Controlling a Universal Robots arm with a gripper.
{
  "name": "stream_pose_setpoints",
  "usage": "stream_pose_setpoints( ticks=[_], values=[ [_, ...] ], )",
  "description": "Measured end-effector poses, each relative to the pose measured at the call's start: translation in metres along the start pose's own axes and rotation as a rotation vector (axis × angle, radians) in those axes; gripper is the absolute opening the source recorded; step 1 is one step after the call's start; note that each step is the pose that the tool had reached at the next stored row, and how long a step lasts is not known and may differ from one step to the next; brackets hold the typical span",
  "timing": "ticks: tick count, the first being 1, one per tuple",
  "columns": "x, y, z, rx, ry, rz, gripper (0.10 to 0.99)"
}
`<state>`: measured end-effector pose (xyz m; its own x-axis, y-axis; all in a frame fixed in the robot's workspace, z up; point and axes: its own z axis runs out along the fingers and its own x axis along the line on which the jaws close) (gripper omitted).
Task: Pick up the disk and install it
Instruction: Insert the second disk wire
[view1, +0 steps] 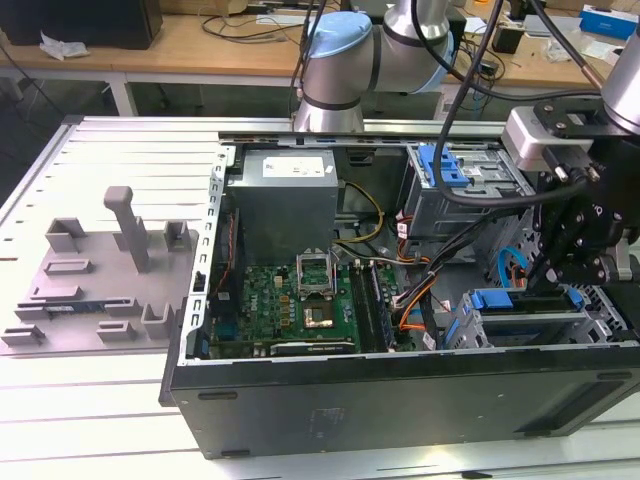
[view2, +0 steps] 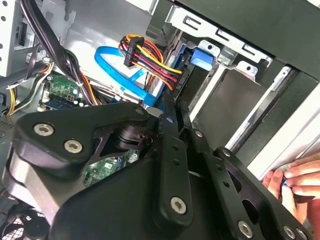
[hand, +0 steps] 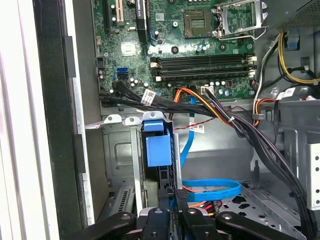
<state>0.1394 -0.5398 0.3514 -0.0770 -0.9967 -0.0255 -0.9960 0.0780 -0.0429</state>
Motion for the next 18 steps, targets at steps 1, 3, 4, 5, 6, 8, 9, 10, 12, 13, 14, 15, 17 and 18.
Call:
stream_pose_setpoints(
  ticks=[1,3,4,5,6,8,9,10,12,13,14,15,17,18],
  values=[
    [0.0000,-0.0001,0.0001,0.000,0.0001,0.000,0.165],
    [-0.0001,-0.0006,0.0005,0.000,0.0000,0.000,0.165],
    [-0.0001,-0.0007,0.0007,0.000,0.0000,0.000,0.165],
    [-0.0001,-0.0009,0.0008,0.000,-0.0001,0.000,0.165],
    [-0.0001,-0.0011,0.0009,0.000,0.0000,0.000,0.165],
    [-0.0001,-0.0013,0.0012,0.000,-0.0001,0.000,0.165],
    [-0.0001,-0.0013,0.0015,0.000,-0.0001,0.000,0.165],
    [-0.0001,-0.0014,0.0017,0.000,-0.0001,0.000,0.165],
    [-0.0001,-0.0014,0.0026,0.000,0.0000,-0.001,0.165],
    [-0.0001,-0.0014,0.0031,0.000,-0.0001,-0.001,0.165],
    [-0.0001,-0.0013,0.0037,0.000,-0.0001,-0.001,0.165],
    [-0.0001,-0.0013,0.0041,0.000,-0.0001,-0.002,0.165],
    [0.0000,-0.0013,0.0050,0.000,-0.0001,-0.003,0.165],
    [0.0000,-0.0012,0.0058,0.000,-0.0002,-0.004,0.165]
  ],
)
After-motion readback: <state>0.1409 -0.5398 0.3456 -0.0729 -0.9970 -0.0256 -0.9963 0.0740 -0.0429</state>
